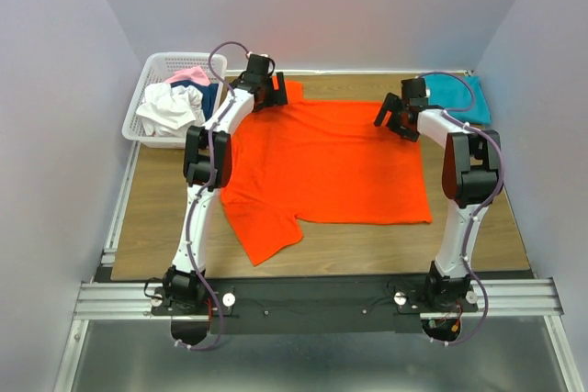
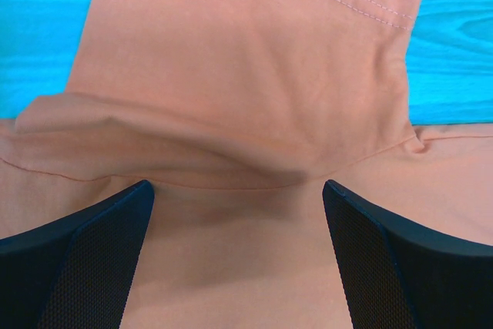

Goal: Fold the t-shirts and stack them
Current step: Flatten the tshirt out, then fold the tshirt

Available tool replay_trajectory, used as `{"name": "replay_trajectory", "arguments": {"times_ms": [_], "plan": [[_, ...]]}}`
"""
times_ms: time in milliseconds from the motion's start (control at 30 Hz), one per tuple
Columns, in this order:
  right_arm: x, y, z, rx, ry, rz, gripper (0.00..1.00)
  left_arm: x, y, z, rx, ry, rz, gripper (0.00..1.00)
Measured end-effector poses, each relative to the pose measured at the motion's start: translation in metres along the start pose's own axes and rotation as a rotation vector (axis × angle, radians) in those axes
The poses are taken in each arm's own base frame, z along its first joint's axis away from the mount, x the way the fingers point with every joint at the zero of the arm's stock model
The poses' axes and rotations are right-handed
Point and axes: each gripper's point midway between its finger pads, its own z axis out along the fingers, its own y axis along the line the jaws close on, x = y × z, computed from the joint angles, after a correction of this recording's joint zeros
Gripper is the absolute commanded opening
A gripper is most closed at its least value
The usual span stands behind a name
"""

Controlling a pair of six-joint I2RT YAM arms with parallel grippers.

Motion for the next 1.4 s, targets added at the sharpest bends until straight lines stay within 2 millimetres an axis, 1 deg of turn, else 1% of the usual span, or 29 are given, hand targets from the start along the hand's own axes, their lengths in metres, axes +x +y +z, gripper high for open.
{"name": "replay_trajectory", "arguments": {"times_ms": [100,367,467,533,567,633,667,700,733,767,800,833,867,900,933,967,1000,1033,1100,1133,1167,1200,1233,1267,1300,1400], "plan": [[-0.001,-0.002,0.000,0.005,-0.002,0.002,1.00,-0.003,-0.004,0.003,0.025,-0.009,0.000,0.98],[-0.001,-0.002,-0.001,0.003,0.005,0.002,1.00,-0.006,0.000,0.001,0.023,-0.011,-0.009,0.99],[-0.002,-0.002,-0.005,-0.001,0.010,-0.003,1.00,-0.011,0.002,-0.005,0.018,-0.011,-0.012,0.98],[-0.006,-0.001,-0.014,-0.005,0.004,-0.002,1.00,-0.020,0.001,-0.017,0.019,-0.023,-0.013,0.98],[-0.012,0.000,-0.025,-0.014,-0.013,0.001,1.00,-0.024,-0.001,-0.027,0.013,-0.030,-0.012,0.98],[-0.019,0.003,-0.050,-0.034,-0.046,0.008,1.00,-0.036,-0.003,-0.060,-0.001,-0.062,-0.010,0.98],[-0.026,0.005,-0.073,-0.052,-0.081,0.018,1.00,-0.039,-0.005,-0.082,-0.007,-0.071,-0.010,0.98],[-0.029,0.006,-0.086,-0.064,-0.104,0.026,1.00,-0.045,-0.010,-0.106,-0.007,-0.104,-0.010,0.98],[-0.033,0.008,-0.109,-0.087,-0.144,0.041,1.00,-0.044,-0.012,-0.127,-0.008,-0.118,-0.008,0.98],[-0.035,0.007,-0.124,-0.099,-0.167,0.051,1.00,-0.043,-0.019,-0.157,-0.006,-0.145,-0.006,0.98],[-0.033,0.006,-0.140,-0.113,-0.190,0.066,1.00,-0.045,-0.026,-0.176,-0.001,-0.179,-0.009,0.98],[-0.031,0.004,-0.156,-0.128,-0.217,0.082,1.00,-0.038,-0.033,-0.199,0.012,-0.217,-0.012,0.98],[-0.025,0.001,-0.163,-0.134,-0.226,0.095,1.00,-0.022,-0.043,-0.226,0.028,-0.230,-0.010,0.98],[-0.017,-0.003,-0.168,-0.135,-0.227,0.106,1.00,-0.009,-0.049,-0.238,0.037,-0.246,-0.012,0.98],[-0.002,-0.010,-0.171,-0.128,-0.215,0.121,1.00,0.008,-0.059,-0.253,0.063,-0.250,-0.005,0.98],[0.006,-0.015,-0.172,-0.124,-0.209,0.130,1.00,0.038,-0.066,-0.265,0.086,-0.231,-0.011,0.98],[0.022,-0.022,-0.171,-0.114,-0.188,0.146,1.00,0.061,-0.069,-0.270,0.096,-0.208,-0.011,0.98],[0.036,-0.028,-0.171,-0.105,-0.170,0.162,1.00,0.101,-0.069,-0.273,0.113,-0.163,-0.014,0.98],[0.059,-0.040,-0.170,-0.090,-0.143,0.187,1.00,0.157,-0.056,-0.272,0.095,-0.079,-0.031,0.98],[0.071,-0.045,-0.171,-0.084,-0.131,0.202,1.00,0.195,-0.040,-0.272,0.059,-0.013,-0.039,0.98],[0.077,-0.048,-0.172,-0.081,-0.125,0.213,1.00,0.224,-0.027,-0.272,0.024,0.045,-0.038,0.98],[0.080,-0.049,-0.173,-0.081,-0.124,0.220,1.00,0.249,-0.017,-0.275,-0.008,0.093,-0.044,0.98],[0.082,-0.050,-0.175,-0.083,-0.129,0.226,1.00,0.267,-0.010,-0.278,-0.030,0.122,-0.048,0.98],[0.081,-0.050,-0.177,-0.088,-0.138,0.233,1.00,0.280,-0.006,-0.284,-0.041,0.145,-0.058,0.98],[0.080,-0.050,-0.179,-0.094,-0.147,0.236,1.00,0.297,-0.004,-0.293,-0.038,0.174,-0.056,0.98],[0.073,-0.047,-0.186,-0.113,-0.182,0.247,1.00,0.329,-0.015,-0.317,-0.001,0.233,-0.061,0.98]]}}
